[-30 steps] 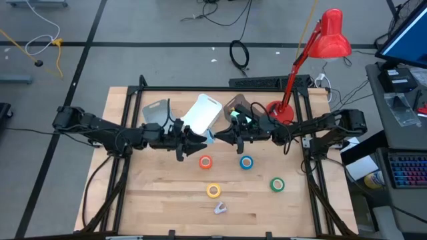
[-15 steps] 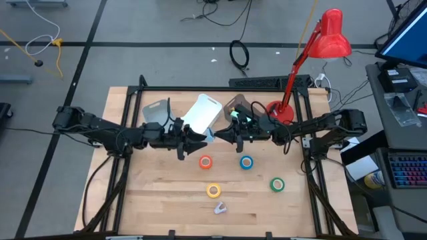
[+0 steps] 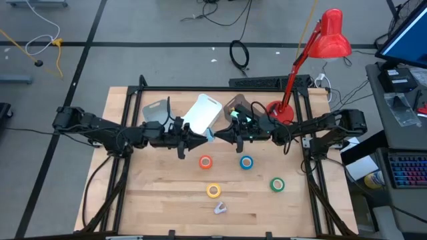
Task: Pick and place Stapler, Stapler remover, tape
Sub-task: Put the light blue staple remover into the gray bin
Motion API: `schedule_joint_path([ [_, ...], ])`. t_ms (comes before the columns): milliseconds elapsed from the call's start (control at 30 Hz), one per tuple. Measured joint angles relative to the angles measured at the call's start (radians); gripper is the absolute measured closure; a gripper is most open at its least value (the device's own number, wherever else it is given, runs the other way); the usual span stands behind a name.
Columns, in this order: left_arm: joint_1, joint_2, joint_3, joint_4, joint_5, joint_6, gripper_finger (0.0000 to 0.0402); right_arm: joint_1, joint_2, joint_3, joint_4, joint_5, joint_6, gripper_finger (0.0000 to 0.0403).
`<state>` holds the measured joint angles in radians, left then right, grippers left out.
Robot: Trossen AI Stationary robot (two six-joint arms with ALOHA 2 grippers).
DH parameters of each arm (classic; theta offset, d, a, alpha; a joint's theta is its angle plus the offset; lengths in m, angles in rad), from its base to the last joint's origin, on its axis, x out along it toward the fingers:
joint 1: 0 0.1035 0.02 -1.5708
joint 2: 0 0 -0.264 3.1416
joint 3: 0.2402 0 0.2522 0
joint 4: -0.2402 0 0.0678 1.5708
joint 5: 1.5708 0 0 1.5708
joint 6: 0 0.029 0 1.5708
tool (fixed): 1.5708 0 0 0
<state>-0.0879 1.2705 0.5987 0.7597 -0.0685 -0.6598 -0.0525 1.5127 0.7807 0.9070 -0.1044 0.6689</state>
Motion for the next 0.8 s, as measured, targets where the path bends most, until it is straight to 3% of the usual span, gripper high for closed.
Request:
schedule_joint_path([
  [200,0.0,0.0,0.0,-0.001,0.005,0.0,0.0396,0.0,0.0,0.0,0.002,-0.001,-0.004,0.0403],
  [567,0.0,0.0,0.0,-0.001,0.023,0.012,0.0398,0.0,0.0,0.0,0.003,-0.003,-0.006,0.04],
  [800,0.0,0.0,0.0,0.002,0.031,0.031,0.04,0.0,0.0,0.0,0.0,-0.029,0.011,0.0354],
])
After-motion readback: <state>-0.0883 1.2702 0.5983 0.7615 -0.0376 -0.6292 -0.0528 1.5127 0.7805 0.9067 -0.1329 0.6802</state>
